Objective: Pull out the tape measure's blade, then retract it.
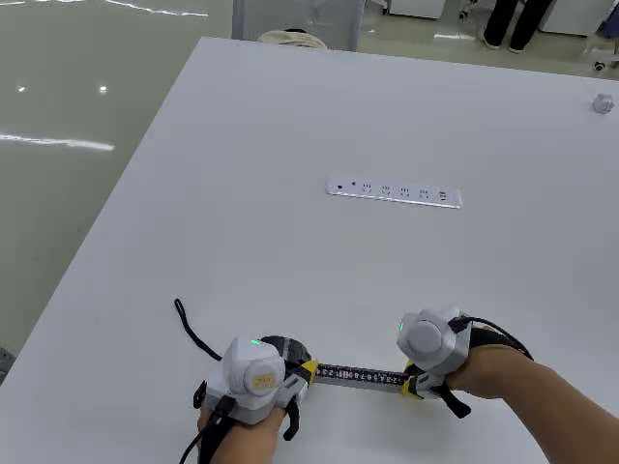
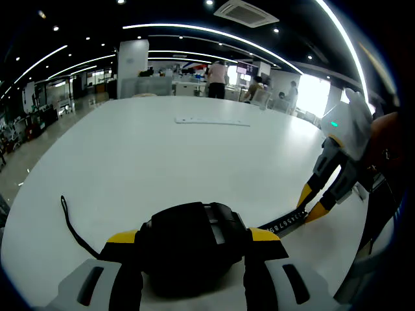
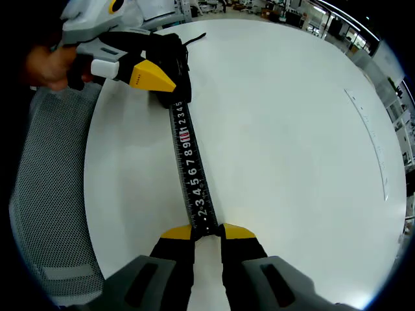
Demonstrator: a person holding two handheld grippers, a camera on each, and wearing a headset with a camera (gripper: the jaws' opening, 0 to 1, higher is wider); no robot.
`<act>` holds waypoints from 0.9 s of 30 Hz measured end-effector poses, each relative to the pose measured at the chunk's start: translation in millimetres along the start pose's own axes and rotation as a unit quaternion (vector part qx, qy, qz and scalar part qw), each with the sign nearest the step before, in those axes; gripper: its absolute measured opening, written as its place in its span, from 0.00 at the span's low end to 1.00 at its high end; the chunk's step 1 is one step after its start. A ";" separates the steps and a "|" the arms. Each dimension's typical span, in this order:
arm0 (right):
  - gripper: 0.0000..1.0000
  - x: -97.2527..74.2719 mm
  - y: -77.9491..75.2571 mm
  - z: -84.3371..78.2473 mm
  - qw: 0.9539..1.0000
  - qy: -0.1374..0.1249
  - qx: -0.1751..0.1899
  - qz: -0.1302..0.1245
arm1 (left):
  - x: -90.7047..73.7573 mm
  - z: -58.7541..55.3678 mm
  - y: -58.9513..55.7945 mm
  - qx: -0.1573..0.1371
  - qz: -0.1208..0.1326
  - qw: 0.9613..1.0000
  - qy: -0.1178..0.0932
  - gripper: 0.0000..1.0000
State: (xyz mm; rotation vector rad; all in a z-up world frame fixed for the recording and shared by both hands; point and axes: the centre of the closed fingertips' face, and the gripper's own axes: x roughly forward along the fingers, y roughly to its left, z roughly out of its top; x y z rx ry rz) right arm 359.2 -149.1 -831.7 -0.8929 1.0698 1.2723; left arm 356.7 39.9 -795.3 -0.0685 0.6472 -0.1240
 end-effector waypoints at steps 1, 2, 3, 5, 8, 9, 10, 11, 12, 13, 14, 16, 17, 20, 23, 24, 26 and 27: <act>0.15 -0.2 0.4 0.7 1.000 0.000 0.000 0.000 | -0.1 0.0 0.0 0.000 0.000 1.000 0.000 0.60; 0.15 -0.2 0.7 1.2 1.000 -0.001 -0.001 0.000 | -0.2 0.0 0.0 0.000 -0.001 1.000 0.000 0.60; 0.15 -0.1 0.8 1.7 1.000 -0.002 -0.001 0.000 | -0.2 0.0 -0.1 0.000 -0.001 1.000 0.000 0.60; 0.15 -0.4 1.2 2.8 1.000 -0.003 -0.002 0.001 | -0.3 -0.2 -0.3 0.000 -0.001 1.000 0.001 0.60; 0.15 1.2 0.5 3.6 1.000 -0.004 -0.002 0.002 | -0.7 -0.1 -0.5 -0.001 -0.002 1.000 0.001 0.60; 0.15 1.4 0.5 4.4 1.000 -0.005 -0.001 0.002 | -0.9 -0.1 -0.5 -0.001 -0.002 1.000 0.001 0.60; 0.15 1.2 0.9 4.9 1.000 -0.006 -0.001 0.002 | -1.0 0.0 -0.5 -0.001 -0.002 1.000 0.001 0.60; 0.15 1.1 1.1 5.5 1.000 -0.006 -0.001 0.001 | -1.1 0.1 -0.5 -0.001 -0.002 1.000 0.001 0.60; 0.15 1.7 1.1 6.0 1.000 -0.007 -0.002 0.001 | -1.1 0.2 -0.6 -0.001 -0.002 1.000 0.001 0.60; 0.15 2.1 1.1 6.7 1.000 -0.007 -0.002 0.001 | -1.1 0.2 -0.5 -0.002 -0.002 1.000 0.000 0.60; 0.15 2.7 1.1 7.3 1.000 -0.007 -0.002 0.001 | -1.0 0.3 -0.5 -0.002 -0.002 1.000 0.000 0.60; 0.15 3.1 1.6 8.2 1.000 -0.006 -0.005 0.000 | -1.0 0.3 -0.5 -0.002 -0.002 1.000 0.000 0.60; 0.15 3.0 2.1 8.8 1.000 -0.007 -0.006 0.000 | -1.0 0.3 -0.4 -0.002 -0.003 1.000 0.000 0.60; 0.15 4.0 1.9 9.9 1.000 -0.009 -0.004 0.001 | -0.9 0.1 -0.4 -0.003 -0.003 1.000 0.000 0.60; 0.15 3.4 2.8 11.9 1.000 -0.009 -0.004 0.001 | -0.9 -0.2 -0.5 -0.004 -0.003 1.000 0.000 0.60; 0.15 3.9 2.6 12.6 1.000 -0.010 -0.003 0.001 | -0.9 -0.2 -0.5 -0.004 -0.003 1.000 0.001 0.60; 0.15 4.0 2.8 13.6 1.000 -0.010 -0.002 0.001 | -0.7 -0.3 -0.5 -0.004 -0.004 1.000 0.001 0.60; 0.15 4.0 3.0 14.2 1.000 -0.010 -0.002 0.002 | -0.6 -0.3 -0.3 -0.004 -0.004 1.000 0.001 0.60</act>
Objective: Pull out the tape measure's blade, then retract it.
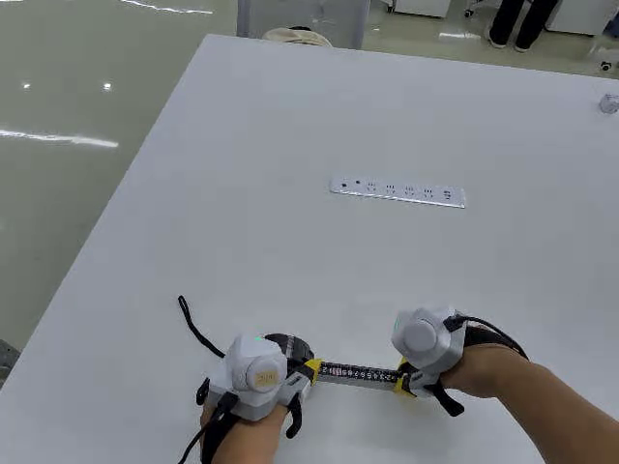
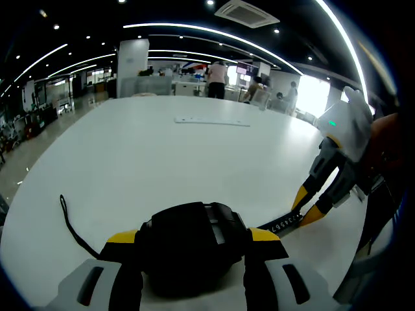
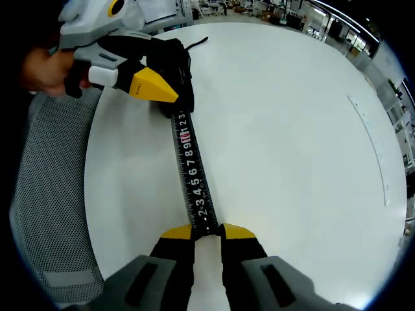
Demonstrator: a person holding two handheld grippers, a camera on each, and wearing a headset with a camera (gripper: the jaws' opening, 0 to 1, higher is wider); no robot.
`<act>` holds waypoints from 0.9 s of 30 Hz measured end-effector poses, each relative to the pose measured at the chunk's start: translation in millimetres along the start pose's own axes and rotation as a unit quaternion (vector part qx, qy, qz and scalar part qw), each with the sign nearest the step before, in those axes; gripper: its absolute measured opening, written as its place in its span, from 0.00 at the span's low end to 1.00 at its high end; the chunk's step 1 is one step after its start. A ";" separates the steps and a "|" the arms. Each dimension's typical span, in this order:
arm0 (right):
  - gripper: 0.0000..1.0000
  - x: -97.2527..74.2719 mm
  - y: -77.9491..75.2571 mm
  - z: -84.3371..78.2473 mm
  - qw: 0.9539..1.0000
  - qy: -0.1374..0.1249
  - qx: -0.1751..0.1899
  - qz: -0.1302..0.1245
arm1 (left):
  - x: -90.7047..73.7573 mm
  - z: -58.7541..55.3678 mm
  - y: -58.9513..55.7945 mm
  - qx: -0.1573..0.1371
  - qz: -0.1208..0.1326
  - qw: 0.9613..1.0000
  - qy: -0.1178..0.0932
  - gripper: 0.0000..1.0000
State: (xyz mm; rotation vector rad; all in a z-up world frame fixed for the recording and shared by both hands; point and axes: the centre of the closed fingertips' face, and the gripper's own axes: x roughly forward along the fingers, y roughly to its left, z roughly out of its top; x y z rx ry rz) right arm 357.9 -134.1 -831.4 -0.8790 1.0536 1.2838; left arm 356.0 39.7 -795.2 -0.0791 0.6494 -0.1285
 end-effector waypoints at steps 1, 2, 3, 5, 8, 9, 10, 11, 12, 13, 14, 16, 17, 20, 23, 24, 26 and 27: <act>0.15 0.0 0.0 0.6 1.000 -0.001 -0.001 0.000 | 0.1 0.0 0.1 0.000 0.000 1.000 0.000 0.60; 0.15 0.2 0.3 1.4 1.000 -0.001 -0.001 0.000 | 0.0 0.1 0.1 0.000 0.000 1.000 0.000 0.60; 0.15 0.6 0.3 1.6 1.000 -0.001 0.000 0.000 | -0.1 0.2 0.1 -0.001 0.000 1.000 0.000 0.60; 0.15 1.5 0.3 2.4 1.000 -0.002 -0.001 0.001 | -0.1 0.3 -0.1 -0.001 -0.001 1.000 0.000 0.60; 0.15 1.6 1.2 3.8 1.000 -0.002 -0.002 0.003 | -0.2 0.2 -0.2 -0.001 -0.001 1.000 0.000 0.60; 0.14 1.9 1.1 4.0 1.000 -0.001 -0.002 0.004 | -0.2 0.2 -0.3 -0.001 -0.001 1.000 0.000 0.60; 0.14 2.5 1.0 4.4 1.000 -0.001 -0.004 0.005 | -0.2 0.3 -0.3 -0.001 -0.001 1.000 0.000 0.60; 0.14 2.9 1.2 4.9 1.000 -0.001 -0.007 0.005 | -0.3 0.3 -0.3 -0.001 -0.001 1.000 0.000 0.60; 0.14 3.2 1.3 5.4 1.000 0.000 -0.010 0.005 | -0.2 0.3 -0.3 -0.001 -0.001 1.000 0.000 0.60; 0.14 2.9 1.9 6.2 1.000 -0.001 -0.011 0.005 | -0.2 0.3 -0.3 -0.002 -0.001 1.000 0.000 0.60; 0.14 2.6 2.3 7.4 1.000 -0.001 -0.012 0.005 | -0.1 0.3 -0.3 -0.002 -0.001 1.000 0.000 0.60; 0.14 3.4 2.4 8.2 1.000 -0.002 -0.011 0.007 | 0.0 0.2 -0.4 -0.002 -0.002 1.000 0.000 0.60; 0.14 4.3 2.0 8.4 1.000 -0.002 -0.011 0.007 | 0.0 0.2 -0.5 -0.002 -0.002 1.000 0.000 0.60; 0.14 4.0 3.2 10.7 1.000 -0.004 -0.010 0.009 | 0.2 0.2 -0.3 -0.002 -0.002 1.000 0.000 0.60; 0.14 5.1 4.1 12.7 1.000 -0.006 -0.010 0.011 | 0.0 0.1 -0.4 -0.003 -0.003 1.000 0.000 0.60; 0.14 5.3 4.3 13.1 1.000 -0.006 -0.009 0.012 | 0.0 0.0 -0.4 -0.003 -0.003 1.000 0.000 0.60; 0.14 5.2 5.0 14.6 1.000 -0.008 -0.010 0.013 | -0.2 0.0 -0.4 -0.004 -0.003 1.000 0.000 0.60; 0.14 5.3 5.7 16.0 1.000 -0.009 -0.009 0.013 | -0.3 0.0 -0.4 -0.004 -0.003 1.000 0.000 0.60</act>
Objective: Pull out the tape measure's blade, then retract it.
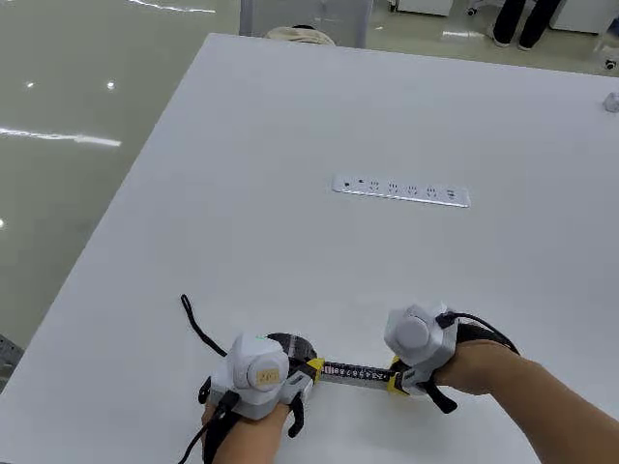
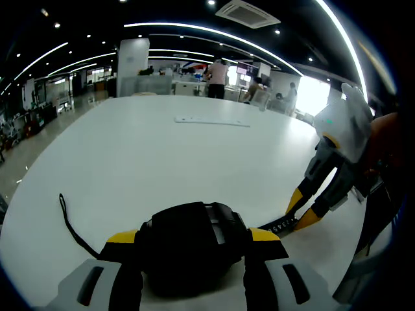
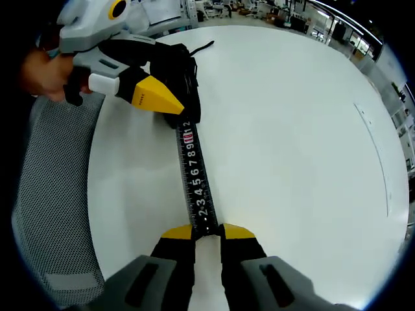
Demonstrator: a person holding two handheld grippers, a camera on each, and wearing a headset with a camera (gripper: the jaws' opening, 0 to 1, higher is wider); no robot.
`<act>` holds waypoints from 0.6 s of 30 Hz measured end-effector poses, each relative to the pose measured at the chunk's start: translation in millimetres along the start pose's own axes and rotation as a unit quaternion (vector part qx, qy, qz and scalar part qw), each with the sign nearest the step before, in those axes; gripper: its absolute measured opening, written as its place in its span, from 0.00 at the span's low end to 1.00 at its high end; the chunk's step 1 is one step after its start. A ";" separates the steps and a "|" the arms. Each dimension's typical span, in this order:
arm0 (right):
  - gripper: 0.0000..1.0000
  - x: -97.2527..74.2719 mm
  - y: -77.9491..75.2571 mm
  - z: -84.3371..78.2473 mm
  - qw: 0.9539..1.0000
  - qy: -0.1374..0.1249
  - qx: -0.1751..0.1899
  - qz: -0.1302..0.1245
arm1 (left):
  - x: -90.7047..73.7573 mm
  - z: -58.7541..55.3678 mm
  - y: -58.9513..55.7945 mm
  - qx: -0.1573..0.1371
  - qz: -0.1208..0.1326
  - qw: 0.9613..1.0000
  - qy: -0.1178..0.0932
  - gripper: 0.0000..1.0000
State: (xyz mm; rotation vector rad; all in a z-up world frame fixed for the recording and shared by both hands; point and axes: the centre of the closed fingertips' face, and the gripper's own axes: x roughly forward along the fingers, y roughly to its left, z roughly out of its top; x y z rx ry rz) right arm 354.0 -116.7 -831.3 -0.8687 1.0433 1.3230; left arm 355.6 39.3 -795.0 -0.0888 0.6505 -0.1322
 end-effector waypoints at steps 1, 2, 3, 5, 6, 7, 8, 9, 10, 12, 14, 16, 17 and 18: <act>0.14 0.3 0.4 1.1 1.000 -0.001 -0.001 0.000 | 0.0 0.0 0.0 0.000 0.000 1.000 0.000 0.60; 0.14 0.4 0.7 1.8 1.000 -0.002 -0.001 0.000 | 0.0 0.0 0.0 0.000 0.000 1.000 0.000 0.60; 0.14 0.9 1.2 2.9 1.000 -0.002 -0.002 0.001 | 0.0 -0.1 0.0 0.000 0.000 1.000 0.000 0.60; 0.14 1.1 2.0 3.6 1.000 -0.004 -0.003 0.001 | 0.0 -0.2 0.0 -0.001 0.000 1.000 0.000 0.60; 0.14 1.8 1.7 3.9 1.000 -0.004 -0.003 0.001 | 0.1 -0.3 0.0 -0.001 0.000 1.000 0.000 0.60; 0.14 2.3 2.4 5.0 1.000 -0.006 -0.003 0.001 | 0.1 -0.3 0.1 -0.001 -0.001 1.000 0.000 0.60; 0.14 2.4 2.6 5.5 1.000 -0.006 -0.003 0.002 | 0.0 -0.3 0.1 -0.001 -0.001 1.000 0.000 0.60; 0.14 2.4 3.6 6.1 1.000 -0.006 -0.004 0.001 | 0.0 -0.3 0.1 -0.001 -0.001 1.000 0.000 0.60; 0.14 2.7 4.7 7.2 1.000 -0.008 -0.010 0.000 | 0.0 -0.3 0.0 -0.001 -0.001 1.000 0.000 0.60; 0.14 2.5 5.2 8.5 1.000 -0.008 -0.013 -0.001 | 0.0 -0.4 -0.1 0.000 -0.001 1.000 0.000 0.60; 0.14 2.6 5.3 9.8 1.000 -0.009 -0.014 -0.002 | 0.1 -0.5 -0.1 0.000 -0.001 1.000 0.000 0.60; 0.14 3.4 4.2 10.6 1.000 -0.011 -0.012 -0.001 | 0.2 -0.6 0.0 -0.001 -0.002 1.000 0.001 0.60; 0.14 3.6 4.3 10.9 1.000 -0.011 -0.012 0.000 | 0.2 -0.6 -0.1 -0.001 -0.002 1.000 0.001 0.60; 0.13 4.1 4.0 11.1 1.000 -0.012 -0.013 0.000 | 0.2 -0.7 -0.2 -0.001 -0.003 1.000 0.001 0.60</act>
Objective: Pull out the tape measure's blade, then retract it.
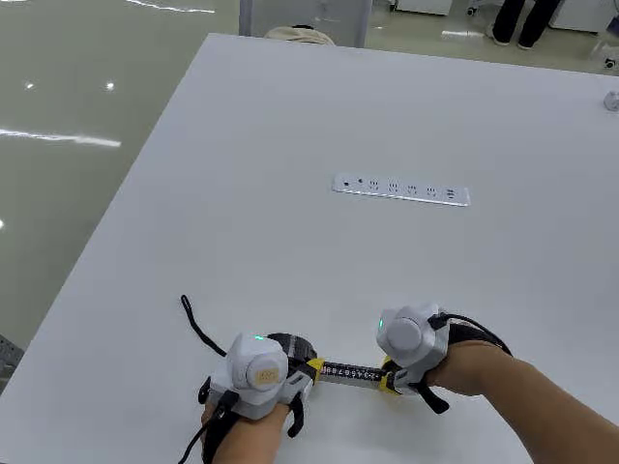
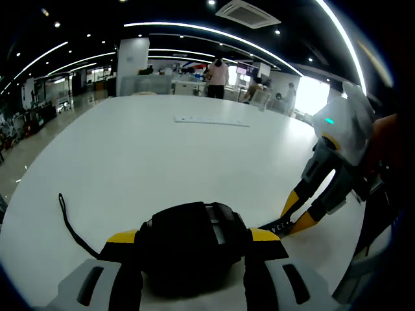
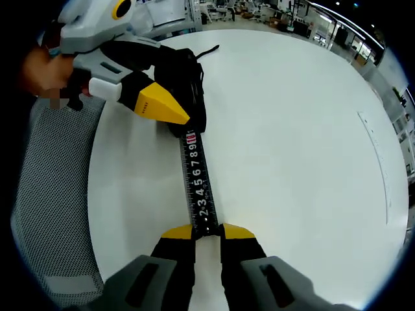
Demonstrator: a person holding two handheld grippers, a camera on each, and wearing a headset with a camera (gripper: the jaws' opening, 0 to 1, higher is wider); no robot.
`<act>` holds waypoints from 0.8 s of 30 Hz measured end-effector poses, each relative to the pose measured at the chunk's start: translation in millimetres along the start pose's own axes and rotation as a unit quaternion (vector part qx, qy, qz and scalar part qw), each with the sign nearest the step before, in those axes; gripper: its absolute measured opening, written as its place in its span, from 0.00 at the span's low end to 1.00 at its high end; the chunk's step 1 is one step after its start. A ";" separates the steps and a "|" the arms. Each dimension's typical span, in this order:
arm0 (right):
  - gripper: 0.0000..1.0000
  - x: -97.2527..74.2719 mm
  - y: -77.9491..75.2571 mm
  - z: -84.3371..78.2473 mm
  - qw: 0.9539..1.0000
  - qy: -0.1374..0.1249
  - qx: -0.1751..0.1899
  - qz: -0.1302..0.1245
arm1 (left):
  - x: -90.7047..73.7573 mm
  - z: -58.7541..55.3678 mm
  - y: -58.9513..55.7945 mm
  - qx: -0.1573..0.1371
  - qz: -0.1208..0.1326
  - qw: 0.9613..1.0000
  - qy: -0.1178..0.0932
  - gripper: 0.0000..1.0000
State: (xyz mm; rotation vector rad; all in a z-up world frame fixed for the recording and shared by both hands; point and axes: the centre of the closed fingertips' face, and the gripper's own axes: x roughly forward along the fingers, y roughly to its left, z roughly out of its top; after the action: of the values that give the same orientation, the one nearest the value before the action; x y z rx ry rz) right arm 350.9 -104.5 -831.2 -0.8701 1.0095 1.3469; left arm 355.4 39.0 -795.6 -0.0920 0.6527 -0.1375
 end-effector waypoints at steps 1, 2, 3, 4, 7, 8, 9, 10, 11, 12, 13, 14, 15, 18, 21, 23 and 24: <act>0.13 0.1 0.1 0.3 1.000 -0.001 0.000 0.001 | 0.0 -0.1 0.0 0.000 0.000 1.000 0.001 0.60; 0.13 -0.2 0.6 0.8 1.000 -0.001 -0.001 0.001 | 0.1 -0.3 0.0 0.000 0.000 1.000 0.002 0.60; 0.13 -0.6 0.9 1.2 1.000 -0.001 -0.001 0.001 | 0.3 -0.4 0.0 0.000 0.000 1.000 0.002 0.60; 0.13 -0.2 1.0 1.6 1.000 -0.002 -0.001 0.001 | 0.4 -0.4 0.0 -0.001 0.000 1.000 0.002 0.60; 0.13 1.0 1.1 3.4 1.000 -0.003 -0.004 0.002 | -0.1 -0.6 0.0 -0.002 -0.002 1.000 0.000 0.60; 0.13 1.5 1.0 4.1 1.000 -0.002 -0.004 0.002 | -0.1 -0.6 0.0 -0.003 -0.003 1.000 0.000 0.60; 0.13 1.6 1.0 4.9 1.000 -0.003 -0.005 0.002 | -0.1 -0.5 0.1 -0.003 -0.003 1.000 0.000 0.60; 0.13 2.4 0.6 5.5 1.000 -0.003 -0.006 0.002 | -0.1 -0.6 0.1 -0.003 -0.003 1.000 0.001 0.60; 0.13 2.6 0.5 5.7 1.000 -0.003 -0.005 0.002 | -0.2 -0.5 0.0 -0.003 -0.003 1.000 0.001 0.60; 0.13 3.1 0.4 6.5 1.000 -0.003 -0.004 0.002 | -0.2 -0.4 -0.1 -0.002 -0.003 1.000 0.002 0.60; 0.13 3.2 0.5 6.8 1.000 -0.003 -0.004 0.001 | -0.2 -0.3 -0.2 -0.001 -0.003 1.000 0.002 0.60; 0.13 3.2 0.7 7.7 1.000 -0.003 -0.004 0.001 | -0.3 -0.1 -0.3 -0.001 -0.004 1.000 0.002 0.60; 0.13 2.8 0.8 8.3 1.000 -0.004 -0.003 0.000 | -0.3 -0.2 -0.4 0.001 -0.004 1.000 0.002 0.60; 0.13 2.8 1.7 9.8 1.000 -0.005 -0.002 0.000 | -0.2 -0.1 -0.6 0.005 -0.004 1.000 0.004 0.59; 0.13 4.2 1.5 10.3 1.000 -0.005 -0.002 0.000 | -0.5 -0.1 -0.4 0.006 -0.004 1.000 0.002 0.59; 0.13 4.0 2.2 11.6 1.000 -0.006 -0.002 0.001 | -0.8 0.0 -0.4 0.006 -0.004 1.000 0.002 0.59; 0.13 4.1 2.5 12.2 1.000 -0.006 -0.002 0.001 | -0.9 0.0 -0.5 0.005 -0.004 1.000 0.002 0.59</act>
State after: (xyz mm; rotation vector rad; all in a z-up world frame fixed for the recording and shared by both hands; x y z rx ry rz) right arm 349.2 -91.5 -830.7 -0.8628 0.9981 1.3550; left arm 354.6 38.7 -795.0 -0.0844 0.6554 -0.1498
